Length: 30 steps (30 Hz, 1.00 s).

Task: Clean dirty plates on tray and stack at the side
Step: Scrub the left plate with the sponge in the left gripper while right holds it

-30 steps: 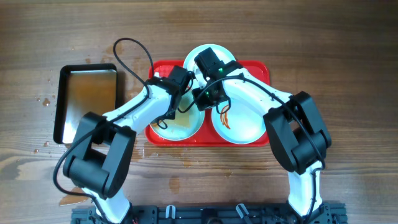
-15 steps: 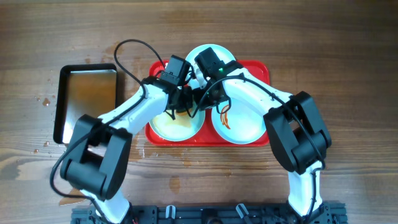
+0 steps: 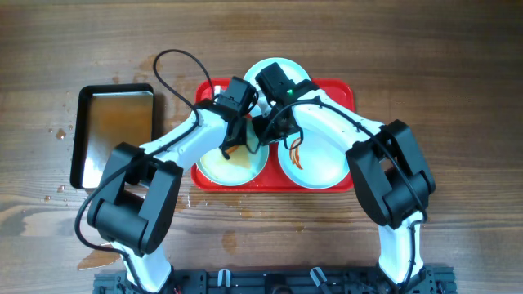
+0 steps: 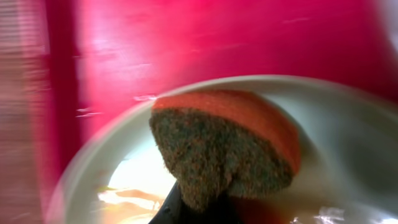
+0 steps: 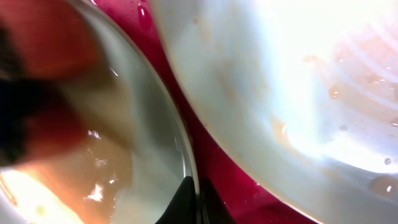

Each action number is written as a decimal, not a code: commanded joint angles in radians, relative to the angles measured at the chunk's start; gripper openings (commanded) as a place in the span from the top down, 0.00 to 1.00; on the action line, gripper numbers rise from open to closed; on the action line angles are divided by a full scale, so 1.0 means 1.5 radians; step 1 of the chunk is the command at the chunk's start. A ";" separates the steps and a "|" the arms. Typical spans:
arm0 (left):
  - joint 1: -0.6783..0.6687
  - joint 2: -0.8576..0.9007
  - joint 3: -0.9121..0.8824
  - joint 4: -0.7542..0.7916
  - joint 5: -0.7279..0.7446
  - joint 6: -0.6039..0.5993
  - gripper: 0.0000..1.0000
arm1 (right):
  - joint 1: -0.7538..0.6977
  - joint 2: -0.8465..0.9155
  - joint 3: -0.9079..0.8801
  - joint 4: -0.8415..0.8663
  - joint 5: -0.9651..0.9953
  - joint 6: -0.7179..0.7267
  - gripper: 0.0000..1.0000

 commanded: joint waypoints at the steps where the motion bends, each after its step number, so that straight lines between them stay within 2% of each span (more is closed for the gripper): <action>1: 0.011 0.043 -0.022 -0.040 -0.195 -0.004 0.96 | 0.001 0.013 -0.011 -0.004 0.012 -0.007 0.96; 11: 0.011 0.009 0.040 -0.130 -0.255 -0.007 0.96 | 0.001 0.013 -0.011 -0.004 0.012 -0.007 0.96; 13: 0.011 -0.011 0.054 -0.145 -0.252 -0.036 0.96 | 0.001 0.013 -0.011 -0.004 0.012 -0.007 0.96; 15: 0.011 -0.040 0.057 -0.145 -0.179 -0.045 0.96 | 0.001 0.013 -0.011 -0.004 0.012 -0.007 0.96; 16: 0.011 -0.053 0.057 -0.138 -0.076 -0.045 0.96 | 0.001 0.013 -0.011 -0.004 0.012 -0.007 0.96; 18: 0.011 -0.054 0.057 -0.126 0.047 -0.045 0.96 | 0.001 0.013 -0.011 -0.004 0.012 -0.007 0.96; 23: 0.010 -0.052 0.017 -0.044 0.271 -0.045 0.96 | 0.000 0.013 -0.011 -0.004 0.012 -0.007 0.96; 25: 0.010 -0.052 -0.008 -0.015 0.293 -0.048 0.96 | 0.000 0.013 -0.011 -0.005 0.012 -0.007 0.96; 30: 0.011 -0.052 -0.065 -0.001 0.275 -0.062 0.96 | 0.000 0.013 -0.011 -0.005 0.012 -0.007 0.96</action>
